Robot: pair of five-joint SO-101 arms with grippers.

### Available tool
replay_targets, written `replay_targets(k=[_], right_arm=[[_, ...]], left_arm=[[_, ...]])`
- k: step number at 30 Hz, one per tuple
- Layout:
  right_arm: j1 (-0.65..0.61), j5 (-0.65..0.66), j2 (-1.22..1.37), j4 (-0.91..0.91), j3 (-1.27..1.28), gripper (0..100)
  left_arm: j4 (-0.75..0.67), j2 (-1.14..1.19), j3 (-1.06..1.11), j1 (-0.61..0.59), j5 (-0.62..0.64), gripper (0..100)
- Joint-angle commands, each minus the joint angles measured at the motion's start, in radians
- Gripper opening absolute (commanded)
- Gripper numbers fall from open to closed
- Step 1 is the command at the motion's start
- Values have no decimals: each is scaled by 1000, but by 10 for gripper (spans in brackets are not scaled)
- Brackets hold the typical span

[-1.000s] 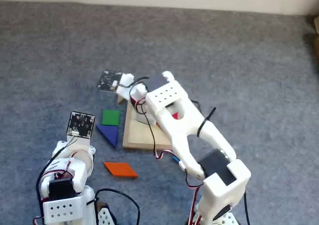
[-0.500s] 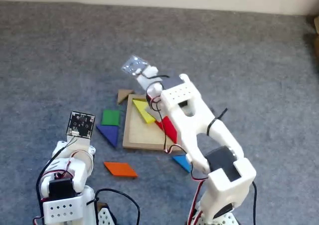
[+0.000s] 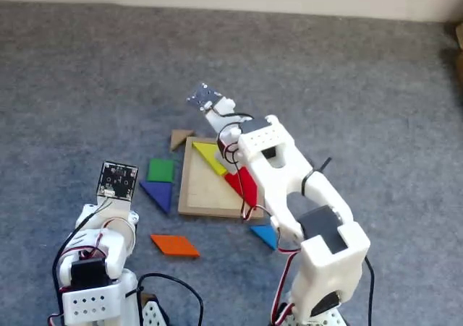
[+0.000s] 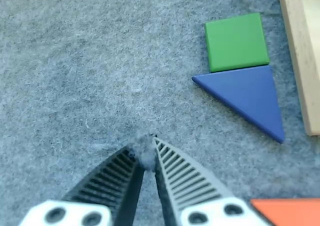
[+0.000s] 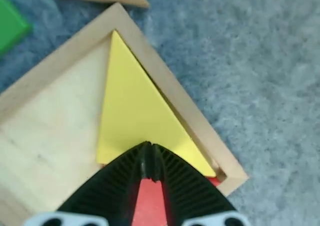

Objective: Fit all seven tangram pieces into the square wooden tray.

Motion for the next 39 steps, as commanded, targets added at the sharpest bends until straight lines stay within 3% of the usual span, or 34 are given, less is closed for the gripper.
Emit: replay_targets(k=[1,9,17,28,31,35,39], right_arm=[[31,-9,24,18,-67,5],[65,-11,-154,54,-62,5],[77,-11,-410,236,24,5],[79,-11,-895,305,483,5],[79,-34,-1023,306,618,49],[77,-173,-1144,306,774,196],[16,-186,-1208,302,909,266]], left_arm=[[5,-28,21,-10,5,7],[5,-28,21,-10,5,7],[5,-28,21,-10,5,7],[5,-28,21,-10,5,7],[5,-28,21,-10,5,7],[5,-28,21,-10,5,7],[5,-28,21,-10,5,7]])
